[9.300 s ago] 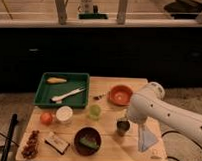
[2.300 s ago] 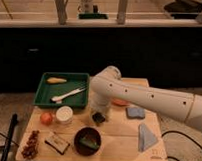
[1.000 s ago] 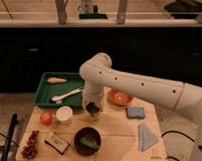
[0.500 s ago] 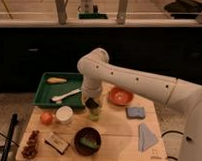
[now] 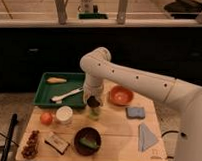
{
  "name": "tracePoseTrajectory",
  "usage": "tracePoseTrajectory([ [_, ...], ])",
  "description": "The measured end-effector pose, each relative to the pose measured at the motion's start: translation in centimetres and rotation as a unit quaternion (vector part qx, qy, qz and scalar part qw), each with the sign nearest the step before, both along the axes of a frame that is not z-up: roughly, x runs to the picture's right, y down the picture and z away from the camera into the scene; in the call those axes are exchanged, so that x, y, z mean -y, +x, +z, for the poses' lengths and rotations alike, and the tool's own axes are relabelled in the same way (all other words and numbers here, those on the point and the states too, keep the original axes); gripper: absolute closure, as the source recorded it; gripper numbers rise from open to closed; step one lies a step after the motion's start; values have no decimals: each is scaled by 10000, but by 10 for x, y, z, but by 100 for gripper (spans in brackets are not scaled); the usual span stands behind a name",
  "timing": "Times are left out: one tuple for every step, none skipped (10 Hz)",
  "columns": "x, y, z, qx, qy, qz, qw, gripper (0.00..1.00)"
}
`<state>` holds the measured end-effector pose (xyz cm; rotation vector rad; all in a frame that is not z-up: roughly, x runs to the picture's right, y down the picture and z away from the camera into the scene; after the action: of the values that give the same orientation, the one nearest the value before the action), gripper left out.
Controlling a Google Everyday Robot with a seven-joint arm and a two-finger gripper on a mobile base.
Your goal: Stack cups on top of each other
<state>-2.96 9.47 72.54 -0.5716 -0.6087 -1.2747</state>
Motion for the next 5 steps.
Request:
tracePoseTrajectory([
  [-2,1,3,2,-41,8,10000,100],
  [-3,2,7,6,-80,20,10000,100],
  [-5,3,9,5,-100,26,9999,100],
  [-7,4,13,9,-132,33,9999,100],
  [-8,5,15,11,-146,35,9999,100],
])
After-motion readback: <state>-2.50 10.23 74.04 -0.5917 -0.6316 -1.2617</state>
